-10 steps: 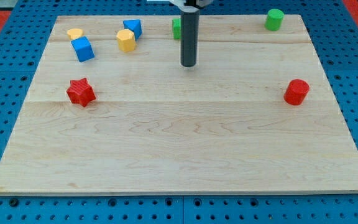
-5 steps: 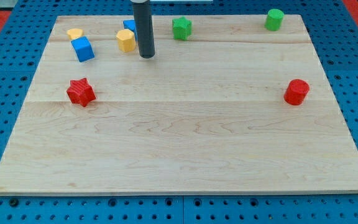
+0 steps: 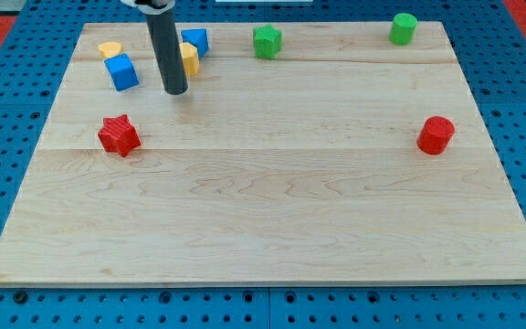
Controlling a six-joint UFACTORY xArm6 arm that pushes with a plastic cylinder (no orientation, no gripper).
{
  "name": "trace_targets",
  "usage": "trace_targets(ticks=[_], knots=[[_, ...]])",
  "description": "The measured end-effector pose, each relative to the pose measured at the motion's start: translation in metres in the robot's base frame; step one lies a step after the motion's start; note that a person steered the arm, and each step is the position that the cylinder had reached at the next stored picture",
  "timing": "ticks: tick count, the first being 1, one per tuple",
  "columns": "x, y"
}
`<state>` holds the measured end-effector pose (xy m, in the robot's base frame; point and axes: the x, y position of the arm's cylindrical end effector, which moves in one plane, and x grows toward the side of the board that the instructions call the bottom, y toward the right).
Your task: Push blue triangle to the bottom center
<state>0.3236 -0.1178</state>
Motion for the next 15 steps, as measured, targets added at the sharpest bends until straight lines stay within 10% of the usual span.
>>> trace_targets(ticks=[6, 15], knots=[[-0.12, 0.001], [0.105, 0.076]])
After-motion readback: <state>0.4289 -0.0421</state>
